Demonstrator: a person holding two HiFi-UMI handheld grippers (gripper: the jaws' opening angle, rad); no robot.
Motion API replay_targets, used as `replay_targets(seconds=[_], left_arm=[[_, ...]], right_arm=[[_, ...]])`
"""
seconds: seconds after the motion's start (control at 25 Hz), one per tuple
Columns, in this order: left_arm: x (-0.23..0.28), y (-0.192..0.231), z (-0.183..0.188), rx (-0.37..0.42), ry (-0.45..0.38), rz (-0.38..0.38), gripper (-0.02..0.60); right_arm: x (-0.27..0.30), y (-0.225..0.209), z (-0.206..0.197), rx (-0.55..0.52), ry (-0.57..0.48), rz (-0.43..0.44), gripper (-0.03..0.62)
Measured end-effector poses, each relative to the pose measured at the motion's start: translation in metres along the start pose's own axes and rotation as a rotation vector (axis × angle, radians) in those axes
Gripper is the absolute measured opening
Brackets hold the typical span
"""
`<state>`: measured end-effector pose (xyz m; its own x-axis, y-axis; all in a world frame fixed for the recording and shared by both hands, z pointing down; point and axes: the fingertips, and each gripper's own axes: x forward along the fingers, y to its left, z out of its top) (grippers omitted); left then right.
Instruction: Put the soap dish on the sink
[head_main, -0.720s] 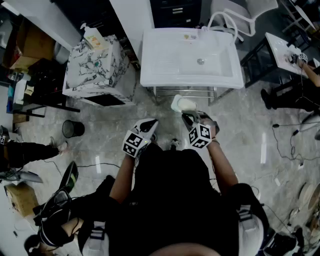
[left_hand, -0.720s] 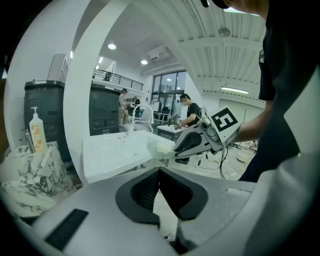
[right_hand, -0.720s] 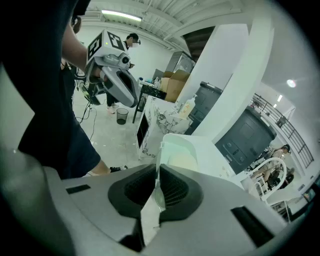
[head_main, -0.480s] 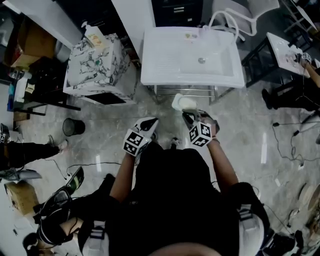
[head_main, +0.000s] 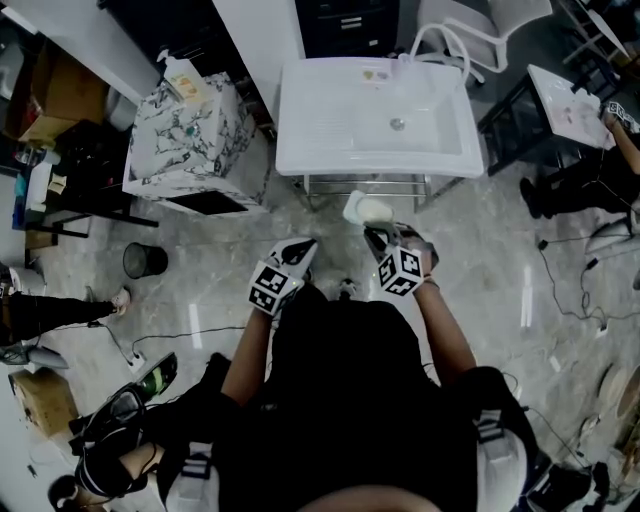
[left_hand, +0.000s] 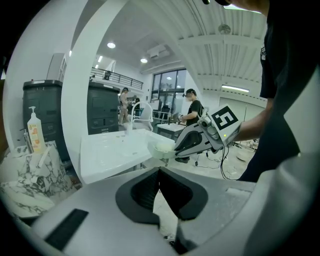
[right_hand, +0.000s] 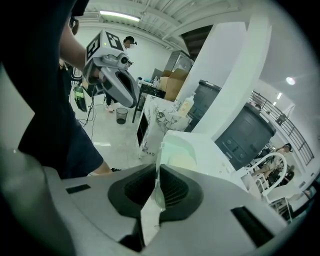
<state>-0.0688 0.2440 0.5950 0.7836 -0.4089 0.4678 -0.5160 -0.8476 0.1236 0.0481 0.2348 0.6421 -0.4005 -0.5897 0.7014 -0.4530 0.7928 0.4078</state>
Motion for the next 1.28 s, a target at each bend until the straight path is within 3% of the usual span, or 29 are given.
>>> replay_targets(seconds=[0.56, 1.28], left_arm=[[0.011, 0.023, 0.009, -0.006, 0.001, -0.029, 0.000], [0.027, 0.125, 0.033, 0.034, 0.009, -0.125, 0.000]], right_arm=[[0.014, -0.020, 0.007, 0.018, 0.018, -0.007, 0.015], [0.075, -0.077, 0.051, 0.090, 0.058, -0.061, 0.015]])
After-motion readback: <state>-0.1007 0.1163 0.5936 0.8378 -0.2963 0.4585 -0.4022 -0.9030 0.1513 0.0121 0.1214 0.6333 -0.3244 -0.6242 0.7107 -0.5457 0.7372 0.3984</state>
